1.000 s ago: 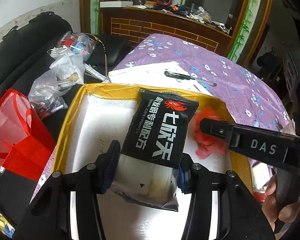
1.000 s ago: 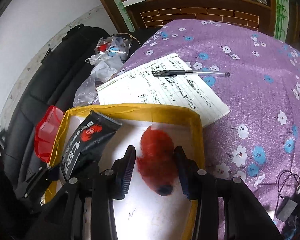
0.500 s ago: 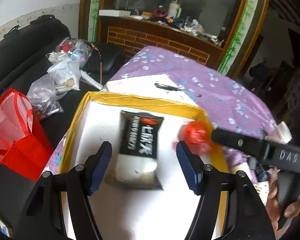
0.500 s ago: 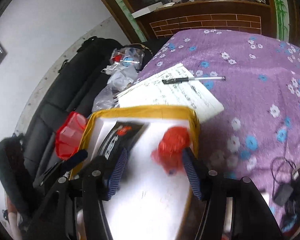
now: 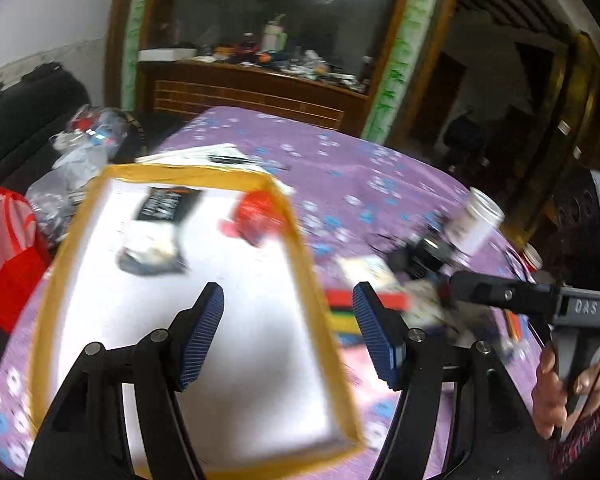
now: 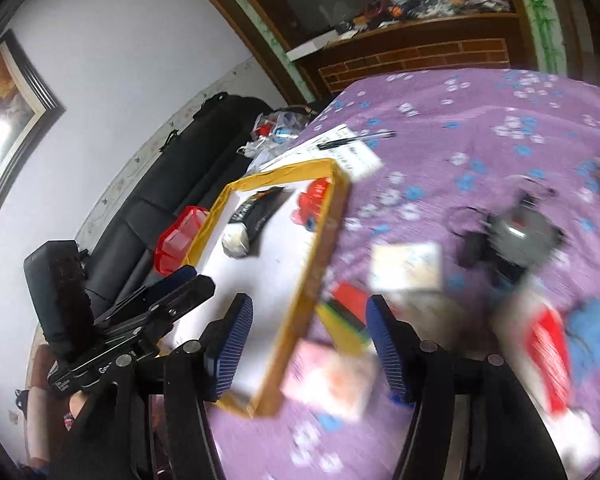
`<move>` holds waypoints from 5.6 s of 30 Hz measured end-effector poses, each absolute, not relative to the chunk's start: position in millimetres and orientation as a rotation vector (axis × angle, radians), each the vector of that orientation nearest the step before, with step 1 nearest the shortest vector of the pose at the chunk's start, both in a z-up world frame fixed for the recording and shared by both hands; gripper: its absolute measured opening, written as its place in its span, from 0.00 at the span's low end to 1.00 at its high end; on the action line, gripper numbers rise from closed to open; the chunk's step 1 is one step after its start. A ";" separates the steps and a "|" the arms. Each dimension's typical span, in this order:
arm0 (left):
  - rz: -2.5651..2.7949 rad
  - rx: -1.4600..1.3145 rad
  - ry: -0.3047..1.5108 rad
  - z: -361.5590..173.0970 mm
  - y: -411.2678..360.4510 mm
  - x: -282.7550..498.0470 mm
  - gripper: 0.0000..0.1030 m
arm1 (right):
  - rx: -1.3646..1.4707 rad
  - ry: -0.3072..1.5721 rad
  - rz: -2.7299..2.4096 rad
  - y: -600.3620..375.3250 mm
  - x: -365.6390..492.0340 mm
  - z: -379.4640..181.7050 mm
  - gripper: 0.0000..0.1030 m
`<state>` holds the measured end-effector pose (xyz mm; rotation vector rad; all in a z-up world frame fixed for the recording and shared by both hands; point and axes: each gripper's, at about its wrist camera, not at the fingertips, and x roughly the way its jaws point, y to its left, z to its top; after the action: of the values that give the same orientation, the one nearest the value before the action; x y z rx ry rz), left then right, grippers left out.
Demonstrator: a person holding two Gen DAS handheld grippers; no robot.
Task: Organize soft objects
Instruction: 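Move both tools back over the cluttered table, then grasp the white cloth with the left tool while the right tool grasps the blue Vita bag, then carry both items into the box and open both tools, then move both tools back over the table items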
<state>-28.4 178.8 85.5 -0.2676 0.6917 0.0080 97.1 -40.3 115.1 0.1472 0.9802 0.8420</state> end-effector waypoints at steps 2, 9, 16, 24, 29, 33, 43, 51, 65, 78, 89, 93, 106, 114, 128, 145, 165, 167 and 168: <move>-0.014 -0.245 0.682 85.6 157.6 -37.9 0.64 | 0.148 0.968 0.832 -60.3 89.1 115.4 0.60; -0.141 -0.185 0.692 71.8 78.2 -56.7 0.64 | 0.206 0.879 0.739 -148.0 71.7 114.7 0.65; -0.206 -0.130 0.770 57.2 31.9 -43.6 0.76 | 0.405 0.846 0.652 -222.3 93.3 96.0 0.70; -0.233 -0.103 0.798 36.6 -2.2 -20.4 0.68 | 0.468 0.851 0.716 -225.1 93.1 97.2 0.70; -0.270 -0.137 0.881 17.4 -7.2 -6.7 0.28 | 0.403 0.863 0.734 -210.1 85.2 94.7 0.70; -0.292 -0.156 0.855 22.8 -3.9 -14.4 0.16 | 0.317 0.882 0.750 -193.0 79.5 92.1 0.70; -0.255 -0.201 0.790 38.4 21.3 -32.9 0.16 | 0.134 0.999 0.746 -155.2 75.8 62.0 0.53; -0.242 -0.202 0.782 38.3 23.9 -28.6 0.16 | 0.036 1.002 0.719 -139.4 70.9 50.1 0.52; -0.207 -0.201 0.741 48.1 31.3 -34.4 0.16 | -0.026 0.968 0.720 -135.0 58.4 54.7 0.45; -0.208 -0.191 0.685 67.1 30.9 -44.3 0.16 | 0.157 0.869 0.752 -162.8 62.8 83.0 0.45; -0.203 -0.187 0.684 67.3 31.4 -46.0 0.16 | 0.161 0.863 0.764 -162.8 63.0 85.1 0.45; -0.187 -0.189 0.670 70.5 39.5 -48.6 0.16 | 0.156 0.862 0.767 -163.2 62.7 85.7 0.45; -0.048 -0.232 0.614 84.9 123.0 -69.2 0.16 | 0.188 0.907 0.800 -141.6 54.1 91.9 0.45; 0.058 -0.272 0.600 85.3 187.0 -85.3 0.16 | 0.144 0.922 0.878 -80.4 42.1 113.1 0.45; 0.170 -0.327 0.722 61.4 293.3 -54.4 0.17 | 0.063 1.042 0.901 45.1 62.5 107.8 0.45; 0.169 -0.409 0.855 30.9 328.8 -10.4 0.17 | -0.024 1.170 0.739 143.5 132.9 65.9 0.45; 0.180 -0.409 0.802 46.3 325.5 -17.5 0.40 | 0.006 1.174 0.740 147.8 142.4 56.8 0.52; 0.176 -0.412 0.793 49.8 323.5 -21.0 0.40 | 0.017 1.170 0.755 143.5 139.2 60.6 0.52; 0.175 -0.412 0.790 51.2 322.4 -22.1 0.40 | 0.022 1.168 0.761 141.3 137.3 62.5 0.52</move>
<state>-22.1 322.4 51.2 -0.4123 0.7901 0.1748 137.3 141.3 62.5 0.0222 1.1675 0.7610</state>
